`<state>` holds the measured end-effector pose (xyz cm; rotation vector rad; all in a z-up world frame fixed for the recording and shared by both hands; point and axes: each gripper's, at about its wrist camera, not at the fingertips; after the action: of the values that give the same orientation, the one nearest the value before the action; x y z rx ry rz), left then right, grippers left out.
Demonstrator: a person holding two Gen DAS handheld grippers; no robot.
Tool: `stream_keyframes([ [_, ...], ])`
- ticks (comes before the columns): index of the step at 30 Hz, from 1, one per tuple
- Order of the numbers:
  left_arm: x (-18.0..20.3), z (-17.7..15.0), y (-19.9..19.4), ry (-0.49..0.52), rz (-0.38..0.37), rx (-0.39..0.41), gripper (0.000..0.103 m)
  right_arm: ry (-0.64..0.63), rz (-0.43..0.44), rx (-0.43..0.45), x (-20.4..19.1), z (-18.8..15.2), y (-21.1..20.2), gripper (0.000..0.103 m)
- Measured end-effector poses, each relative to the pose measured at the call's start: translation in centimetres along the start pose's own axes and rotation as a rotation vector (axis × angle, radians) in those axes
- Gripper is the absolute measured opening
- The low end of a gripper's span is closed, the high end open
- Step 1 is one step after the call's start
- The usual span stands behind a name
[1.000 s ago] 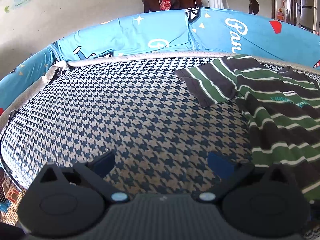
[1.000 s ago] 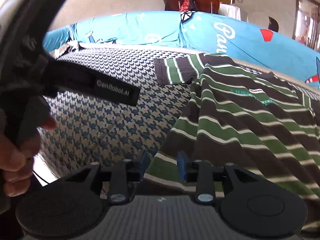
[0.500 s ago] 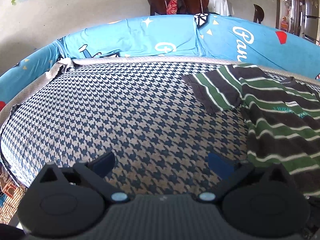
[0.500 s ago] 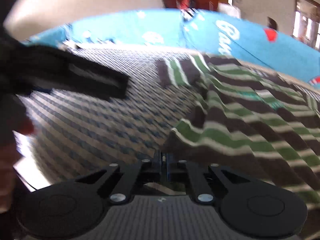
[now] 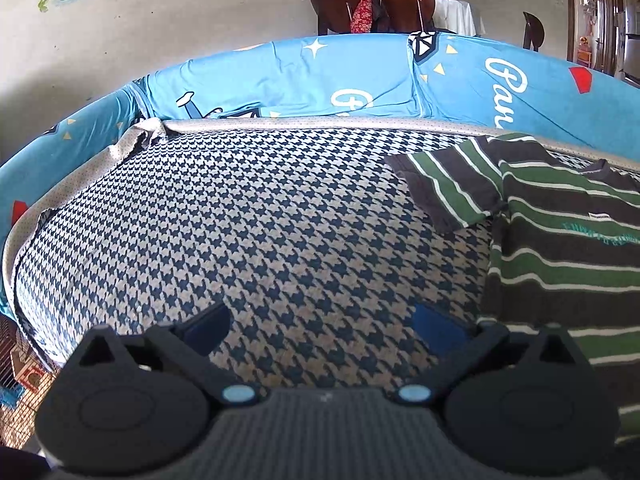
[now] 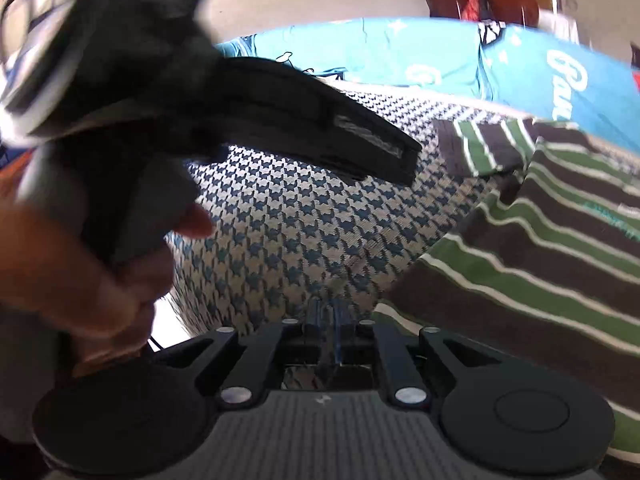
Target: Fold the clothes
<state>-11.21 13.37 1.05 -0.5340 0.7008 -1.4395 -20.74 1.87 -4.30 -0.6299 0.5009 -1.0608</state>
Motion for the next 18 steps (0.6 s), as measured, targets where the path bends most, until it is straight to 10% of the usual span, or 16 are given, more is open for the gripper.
stream_keyframes([
  [18,4.4,-1.1,-0.6,0.115,-0.104,0.006,0.103,0.225,-0.241,0.018,6.6,-4.1,-7.4,0.010],
])
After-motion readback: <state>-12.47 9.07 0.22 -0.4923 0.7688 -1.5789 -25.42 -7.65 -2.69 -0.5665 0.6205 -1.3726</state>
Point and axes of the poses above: each gripper's, at about its wrist camera, not at the fingertips, and y roughly the way its jaws point, x to its right, z to its top, and after that the axes turned 3 degrees about -x, right-handed
